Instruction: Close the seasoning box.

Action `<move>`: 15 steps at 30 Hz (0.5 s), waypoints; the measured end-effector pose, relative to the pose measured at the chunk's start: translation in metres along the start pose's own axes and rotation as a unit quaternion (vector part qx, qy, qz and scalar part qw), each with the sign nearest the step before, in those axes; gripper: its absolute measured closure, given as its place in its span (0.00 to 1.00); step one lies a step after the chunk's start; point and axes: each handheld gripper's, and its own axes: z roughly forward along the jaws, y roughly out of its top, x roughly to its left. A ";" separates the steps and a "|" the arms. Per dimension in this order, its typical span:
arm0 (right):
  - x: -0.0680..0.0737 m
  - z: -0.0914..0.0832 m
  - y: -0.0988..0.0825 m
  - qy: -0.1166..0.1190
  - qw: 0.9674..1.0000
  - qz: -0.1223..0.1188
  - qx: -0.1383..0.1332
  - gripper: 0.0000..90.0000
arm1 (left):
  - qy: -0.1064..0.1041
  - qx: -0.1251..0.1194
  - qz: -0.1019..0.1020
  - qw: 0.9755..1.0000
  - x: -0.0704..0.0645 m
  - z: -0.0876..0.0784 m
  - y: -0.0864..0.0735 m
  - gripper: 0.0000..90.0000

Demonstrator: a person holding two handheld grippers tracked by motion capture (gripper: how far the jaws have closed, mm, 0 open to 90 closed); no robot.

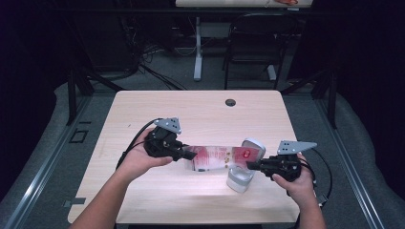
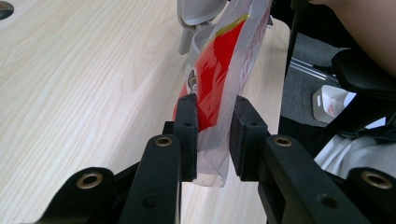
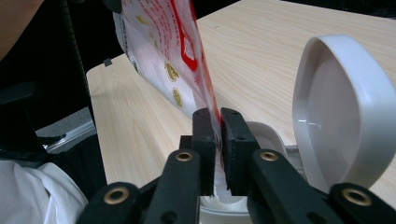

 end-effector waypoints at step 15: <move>0.008 0.000 0.007 -0.003 1.000 -0.019 -0.007 1.00 | 0.003 0.000 -0.007 1.000 0.005 0.000 -0.008 0.82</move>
